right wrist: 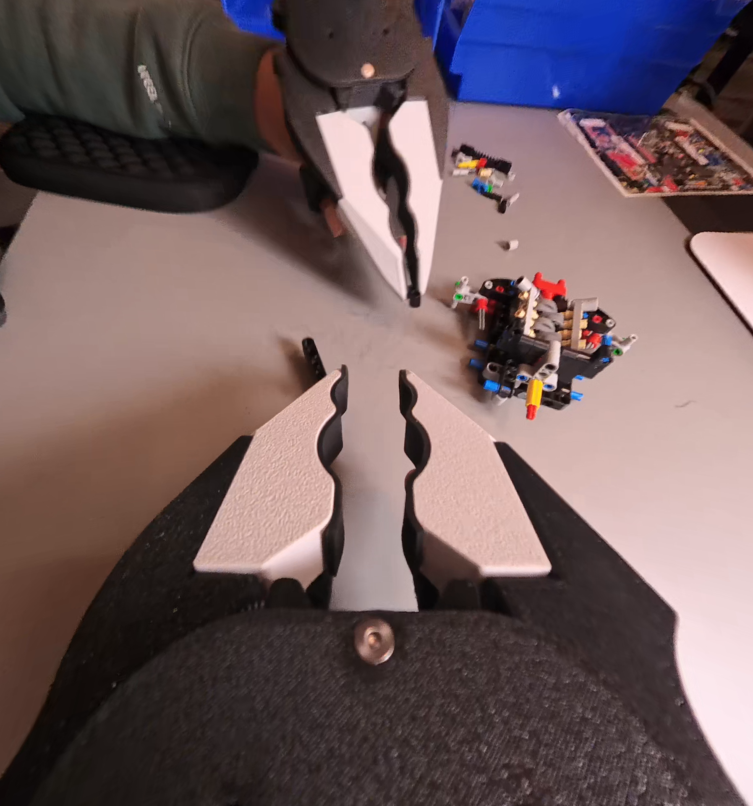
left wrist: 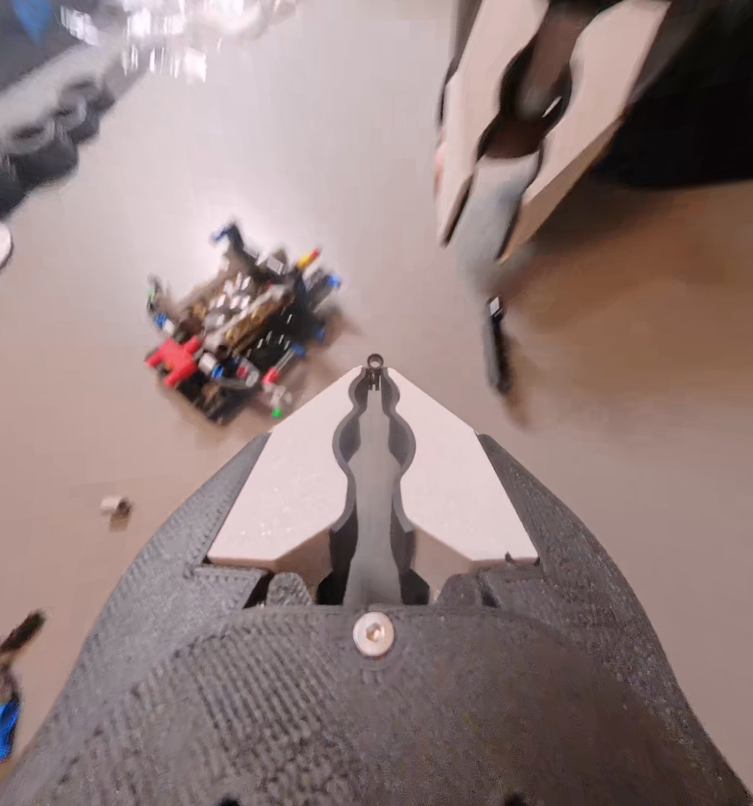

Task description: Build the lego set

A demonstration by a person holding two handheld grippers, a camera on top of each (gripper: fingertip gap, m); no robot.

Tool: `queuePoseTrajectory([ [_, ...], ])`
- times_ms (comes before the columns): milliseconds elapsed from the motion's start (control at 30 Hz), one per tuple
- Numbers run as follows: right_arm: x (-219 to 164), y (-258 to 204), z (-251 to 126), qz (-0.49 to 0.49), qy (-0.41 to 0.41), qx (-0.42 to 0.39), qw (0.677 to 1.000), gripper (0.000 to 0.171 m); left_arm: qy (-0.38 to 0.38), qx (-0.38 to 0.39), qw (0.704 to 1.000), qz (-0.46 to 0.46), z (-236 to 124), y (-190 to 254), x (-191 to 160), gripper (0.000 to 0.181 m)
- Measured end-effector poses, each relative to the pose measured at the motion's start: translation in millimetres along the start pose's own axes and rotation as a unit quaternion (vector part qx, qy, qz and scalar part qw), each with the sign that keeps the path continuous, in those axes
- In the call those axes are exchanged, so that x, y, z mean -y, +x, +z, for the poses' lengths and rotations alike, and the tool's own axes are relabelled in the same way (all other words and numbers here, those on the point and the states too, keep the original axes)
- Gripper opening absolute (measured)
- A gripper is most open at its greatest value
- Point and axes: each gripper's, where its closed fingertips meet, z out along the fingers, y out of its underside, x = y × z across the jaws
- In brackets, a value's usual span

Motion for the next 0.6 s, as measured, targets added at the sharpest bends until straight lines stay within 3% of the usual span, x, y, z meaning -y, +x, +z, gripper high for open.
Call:
queuePoseTrajectory([
  [100, 18.0, -2.1, -0.5, 0.008, 0.049, -0.002, 0.999, 0.021, 0.110, -0.037, 0.993, 0.024, -7.5, 27.5, 42.0, 0.004],
  [200, 35.9, -7.3, -4.0, 0.004, 0.098, 0.000, 0.995, 0.019, 0.164, -0.058, 0.984, 0.036, -11.7, 45.5, 63.2, 0.004],
  [600, 40.6, -17.8, -1.5, -0.002, 0.113, 0.018, 0.993, 0.009, 0.167, -0.075, 0.982, 0.052, -7.9, 61.4, 65.1, 0.004],
])
